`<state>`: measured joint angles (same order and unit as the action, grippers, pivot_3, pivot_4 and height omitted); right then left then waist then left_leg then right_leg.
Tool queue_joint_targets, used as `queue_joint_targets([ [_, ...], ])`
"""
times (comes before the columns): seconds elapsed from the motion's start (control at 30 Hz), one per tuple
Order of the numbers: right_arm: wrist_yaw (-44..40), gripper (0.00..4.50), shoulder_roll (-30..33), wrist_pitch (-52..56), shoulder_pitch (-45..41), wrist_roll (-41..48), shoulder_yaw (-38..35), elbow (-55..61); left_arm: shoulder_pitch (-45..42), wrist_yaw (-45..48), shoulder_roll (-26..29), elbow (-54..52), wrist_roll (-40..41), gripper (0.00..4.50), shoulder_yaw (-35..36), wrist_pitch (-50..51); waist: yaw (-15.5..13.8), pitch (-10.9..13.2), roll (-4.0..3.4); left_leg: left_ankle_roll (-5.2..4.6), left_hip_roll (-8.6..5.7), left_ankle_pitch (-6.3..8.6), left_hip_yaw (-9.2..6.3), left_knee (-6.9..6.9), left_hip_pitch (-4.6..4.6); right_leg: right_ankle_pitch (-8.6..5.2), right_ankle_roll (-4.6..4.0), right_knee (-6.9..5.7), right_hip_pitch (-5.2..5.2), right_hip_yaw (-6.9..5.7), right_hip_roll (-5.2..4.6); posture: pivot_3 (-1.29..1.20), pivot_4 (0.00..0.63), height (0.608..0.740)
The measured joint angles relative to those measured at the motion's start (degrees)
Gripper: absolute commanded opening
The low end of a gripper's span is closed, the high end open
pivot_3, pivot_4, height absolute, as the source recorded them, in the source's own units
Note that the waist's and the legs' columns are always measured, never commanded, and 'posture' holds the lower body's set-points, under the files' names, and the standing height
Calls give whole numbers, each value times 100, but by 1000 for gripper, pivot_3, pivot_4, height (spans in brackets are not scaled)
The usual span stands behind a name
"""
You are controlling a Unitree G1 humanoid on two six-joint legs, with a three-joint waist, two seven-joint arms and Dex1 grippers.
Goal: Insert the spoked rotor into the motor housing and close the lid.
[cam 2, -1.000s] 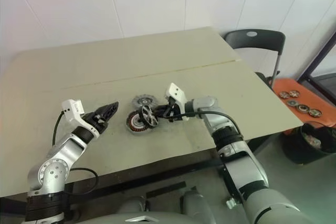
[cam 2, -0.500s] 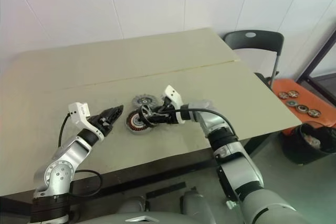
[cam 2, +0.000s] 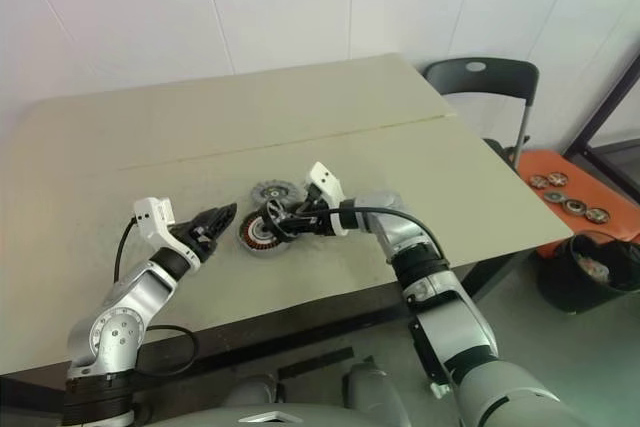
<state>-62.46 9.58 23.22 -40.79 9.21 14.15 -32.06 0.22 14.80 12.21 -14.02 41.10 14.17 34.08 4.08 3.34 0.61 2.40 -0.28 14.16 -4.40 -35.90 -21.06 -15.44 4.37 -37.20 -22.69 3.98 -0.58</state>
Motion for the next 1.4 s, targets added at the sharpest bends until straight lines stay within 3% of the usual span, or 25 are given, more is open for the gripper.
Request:
queue_joint_targets([
  [0.33,-98,1730,169,-530,-138,-367,321,269,213,432,310,-58,-98,3068,-11,-86,-1,1,-2,0,0,0,-1,1,-8,-1,-3,-1,-10,-1,0,0,0,740],
  [0.8,-479,1730,208,-1425,-748,-846,744,-6,1511,1943,1836,-911,-914,3068,70,-1101,-9,7,-11,0,2,0,0,3,-20,6,-27,1,-25,-2,-6,0,0,740],
  [1.4,-874,1730,35,-2835,-1343,-1577,1236,-1119,1491,1990,1571,-774,-1361,3068,-161,-1578,-5,6,-11,0,2,0,-1,0,-22,8,-26,0,-23,-2,-8,0,0,740],
])
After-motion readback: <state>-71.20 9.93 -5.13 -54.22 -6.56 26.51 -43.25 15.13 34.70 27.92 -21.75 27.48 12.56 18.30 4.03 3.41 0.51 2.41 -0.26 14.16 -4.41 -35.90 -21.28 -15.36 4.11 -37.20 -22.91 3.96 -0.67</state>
